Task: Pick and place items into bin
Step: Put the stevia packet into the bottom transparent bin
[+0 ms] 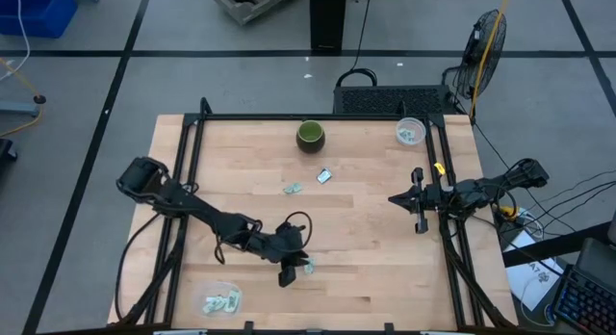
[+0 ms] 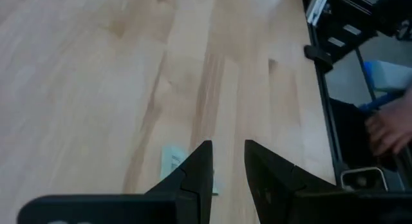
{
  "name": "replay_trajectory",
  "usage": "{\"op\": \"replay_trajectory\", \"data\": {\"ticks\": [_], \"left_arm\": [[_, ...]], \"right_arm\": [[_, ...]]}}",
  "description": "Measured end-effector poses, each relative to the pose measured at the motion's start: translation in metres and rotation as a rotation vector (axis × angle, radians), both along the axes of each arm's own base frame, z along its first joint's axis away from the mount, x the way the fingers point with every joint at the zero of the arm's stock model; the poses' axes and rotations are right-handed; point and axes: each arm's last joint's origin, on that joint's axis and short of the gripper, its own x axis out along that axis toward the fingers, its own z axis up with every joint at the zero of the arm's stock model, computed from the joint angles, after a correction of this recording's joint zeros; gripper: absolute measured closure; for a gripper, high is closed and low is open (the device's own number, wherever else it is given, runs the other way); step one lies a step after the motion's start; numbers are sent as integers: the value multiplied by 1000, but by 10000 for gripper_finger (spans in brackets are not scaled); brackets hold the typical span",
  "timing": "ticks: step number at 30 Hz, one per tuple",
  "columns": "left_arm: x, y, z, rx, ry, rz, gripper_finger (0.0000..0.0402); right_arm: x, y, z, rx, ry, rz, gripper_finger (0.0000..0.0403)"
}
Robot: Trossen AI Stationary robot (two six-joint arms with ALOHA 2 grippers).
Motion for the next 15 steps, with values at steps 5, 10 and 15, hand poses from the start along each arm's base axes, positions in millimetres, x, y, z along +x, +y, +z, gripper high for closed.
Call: {"op": "replay_trajectory", "data": {"ticks": [5, 10, 15], "left_arm": [[5, 6, -13, 27, 33, 38, 308], [11, 7, -27, 3, 45, 67, 271], [11, 7, -34, -10, 82, 76, 197]], "right_arm": [[0, 0, 0, 0, 0, 0, 403], [0, 0, 0, 0, 0, 0, 403], [0, 0, 0, -1, 2, 0, 403]]}}
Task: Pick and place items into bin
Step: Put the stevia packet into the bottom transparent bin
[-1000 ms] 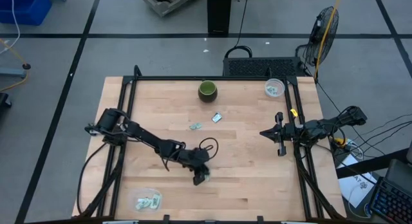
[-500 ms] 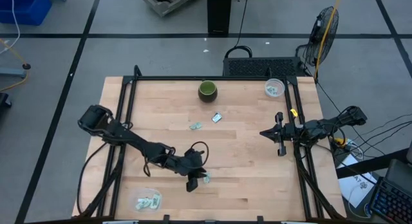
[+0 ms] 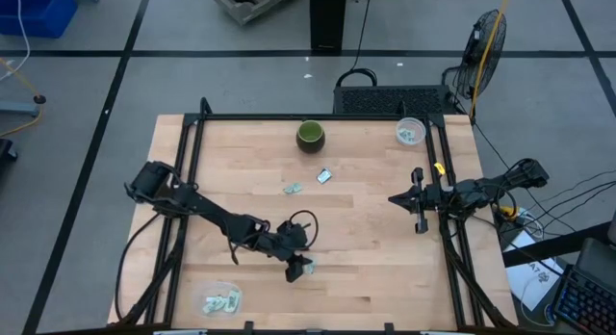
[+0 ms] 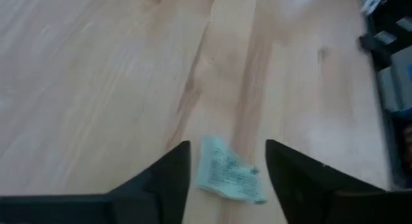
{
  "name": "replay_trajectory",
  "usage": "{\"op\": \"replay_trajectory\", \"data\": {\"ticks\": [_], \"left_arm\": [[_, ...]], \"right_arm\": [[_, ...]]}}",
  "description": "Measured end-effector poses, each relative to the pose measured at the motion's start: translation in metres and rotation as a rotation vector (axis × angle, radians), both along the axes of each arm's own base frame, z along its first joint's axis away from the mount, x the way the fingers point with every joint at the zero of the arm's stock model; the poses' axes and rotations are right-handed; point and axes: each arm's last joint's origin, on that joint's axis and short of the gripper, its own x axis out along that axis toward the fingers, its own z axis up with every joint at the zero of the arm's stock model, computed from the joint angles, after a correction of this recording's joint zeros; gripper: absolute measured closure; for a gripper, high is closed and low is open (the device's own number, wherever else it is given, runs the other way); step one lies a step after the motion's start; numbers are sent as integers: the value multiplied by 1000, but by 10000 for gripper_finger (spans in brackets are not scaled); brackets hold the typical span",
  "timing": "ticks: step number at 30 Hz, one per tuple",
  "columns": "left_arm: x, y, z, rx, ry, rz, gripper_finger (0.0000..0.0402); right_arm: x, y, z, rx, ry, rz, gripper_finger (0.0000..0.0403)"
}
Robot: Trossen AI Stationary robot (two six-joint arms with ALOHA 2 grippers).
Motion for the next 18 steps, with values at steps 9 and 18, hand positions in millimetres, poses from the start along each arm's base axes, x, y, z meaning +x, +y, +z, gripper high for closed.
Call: {"op": "replay_trajectory", "data": {"ticks": [9, 18], "left_arm": [[0, 1, -4, 30, 18, 31, 151], [4, -5, -30, 29, 38, 13, 151]], "right_arm": [[0, 0, 0, 1, -2, 0, 403], [0, 0, 0, 1, -1, 0, 403]]}}
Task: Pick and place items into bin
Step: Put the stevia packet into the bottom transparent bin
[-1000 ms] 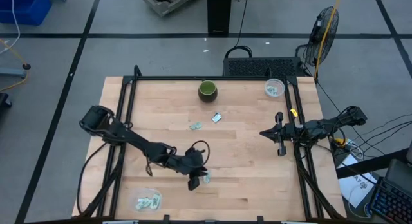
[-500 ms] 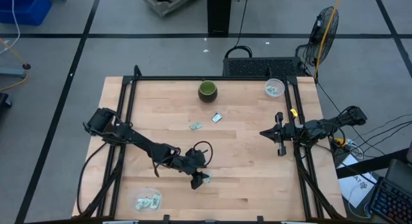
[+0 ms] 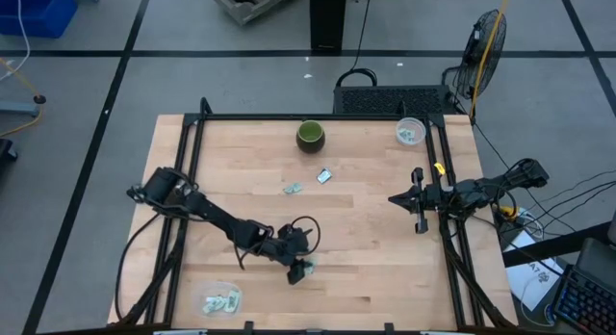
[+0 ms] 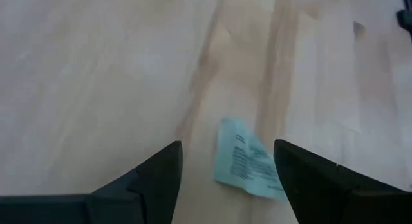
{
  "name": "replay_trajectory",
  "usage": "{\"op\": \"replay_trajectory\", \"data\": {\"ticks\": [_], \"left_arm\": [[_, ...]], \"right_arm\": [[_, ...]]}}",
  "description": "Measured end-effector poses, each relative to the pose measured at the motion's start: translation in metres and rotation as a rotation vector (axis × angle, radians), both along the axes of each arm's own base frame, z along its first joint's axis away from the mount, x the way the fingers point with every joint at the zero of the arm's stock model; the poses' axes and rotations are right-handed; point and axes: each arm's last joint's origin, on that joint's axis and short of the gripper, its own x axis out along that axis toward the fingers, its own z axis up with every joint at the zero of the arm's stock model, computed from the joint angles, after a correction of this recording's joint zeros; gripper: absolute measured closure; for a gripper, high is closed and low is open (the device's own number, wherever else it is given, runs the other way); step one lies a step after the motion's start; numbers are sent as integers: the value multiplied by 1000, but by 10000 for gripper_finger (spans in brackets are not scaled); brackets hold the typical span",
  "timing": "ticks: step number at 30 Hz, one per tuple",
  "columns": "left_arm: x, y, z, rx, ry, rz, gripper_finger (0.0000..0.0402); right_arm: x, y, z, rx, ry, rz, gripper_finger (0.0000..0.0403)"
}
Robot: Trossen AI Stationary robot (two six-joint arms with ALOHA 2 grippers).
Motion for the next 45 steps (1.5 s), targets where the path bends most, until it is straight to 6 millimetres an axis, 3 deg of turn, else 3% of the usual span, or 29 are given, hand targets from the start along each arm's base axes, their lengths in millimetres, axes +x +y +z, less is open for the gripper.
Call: {"op": "replay_trajectory", "data": {"ticks": [7, 16, 28, 32, 36, 45], "left_arm": [[-2, -8, -7, 62, -12, 25, 175], [-6, -11, -10, 142, -5, 7, 273], [-7, -13, -4, 113, -7, -60, 368], [-10, -16, 11, 57, -14, -162, 396], [-18, -13, 32, 42, 4, -190, 388], [-64, -19, 72, -79, 213, -181, 388]], "right_arm": [[0, 0, 0, 0, 0, 0, 403], [0, 0, 0, 0, 0, 0, 403], [0, 0, 0, 0, -1, 0, 403], [0, 0, 0, 0, -1, 0, 403], [0, 0, 0, 0, -1, 0, 403], [0, 0, 0, 0, 0, 0, 403]]}}
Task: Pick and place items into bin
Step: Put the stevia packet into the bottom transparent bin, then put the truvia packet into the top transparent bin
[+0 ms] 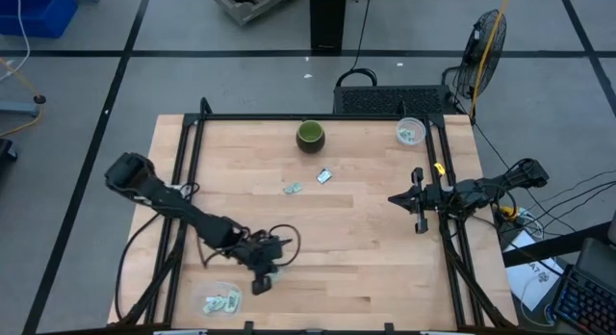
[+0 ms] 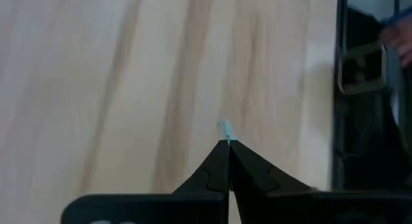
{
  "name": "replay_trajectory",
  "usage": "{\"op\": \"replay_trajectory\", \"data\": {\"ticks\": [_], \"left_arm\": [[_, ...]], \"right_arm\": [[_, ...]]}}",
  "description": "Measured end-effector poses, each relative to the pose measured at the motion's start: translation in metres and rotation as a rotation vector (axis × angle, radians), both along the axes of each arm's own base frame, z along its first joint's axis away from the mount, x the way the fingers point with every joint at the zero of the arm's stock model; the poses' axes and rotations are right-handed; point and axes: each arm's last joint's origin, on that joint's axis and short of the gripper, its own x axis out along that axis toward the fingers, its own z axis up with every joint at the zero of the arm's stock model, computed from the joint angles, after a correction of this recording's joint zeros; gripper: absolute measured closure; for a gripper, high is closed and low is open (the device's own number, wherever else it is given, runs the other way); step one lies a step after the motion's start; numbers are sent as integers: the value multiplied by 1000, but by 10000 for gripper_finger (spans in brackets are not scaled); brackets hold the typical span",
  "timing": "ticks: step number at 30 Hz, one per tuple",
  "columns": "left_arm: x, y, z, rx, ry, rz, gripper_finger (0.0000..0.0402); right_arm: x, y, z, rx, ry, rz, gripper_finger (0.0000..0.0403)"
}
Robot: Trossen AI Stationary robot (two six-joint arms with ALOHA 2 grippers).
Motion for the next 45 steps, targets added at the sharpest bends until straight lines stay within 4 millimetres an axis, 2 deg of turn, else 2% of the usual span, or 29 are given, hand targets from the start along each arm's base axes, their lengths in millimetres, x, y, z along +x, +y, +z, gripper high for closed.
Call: {"op": "replay_trajectory", "data": {"ticks": [5, 10, 16, 20, 25, 29, 40, 45], "left_arm": [[-37, -8, 17, -28, 159, 65, 396], [-69, -27, 31, -88, 218, 141, 388], [-103, -55, 33, -139, 287, 142, 397], [-122, -68, 32, -136, 283, 205, 385], [-132, -74, 33, -96, 172, 249, 390], [-134, -75, 33, -104, 159, 283, 396], [-139, -71, 30, -113, 236, 396, 326], [-137, -68, 30, -68, 170, 425, 312]], "right_arm": [[0, 0, 0, 0, 0, 0, 403], [0, 0, 0, 0, 1, 0, 403], [0, 0, 0, 0, 1, 0, 403], [0, 0, 0, 0, 0, 0, 403], [0, 0, 0, 0, 0, 0, 403], [0, 0, 0, 0, 0, 0, 403], [0, 0, 0, 0, 0, 0, 403], [0, 0, 0, 0, 0, 0, 403]]}}
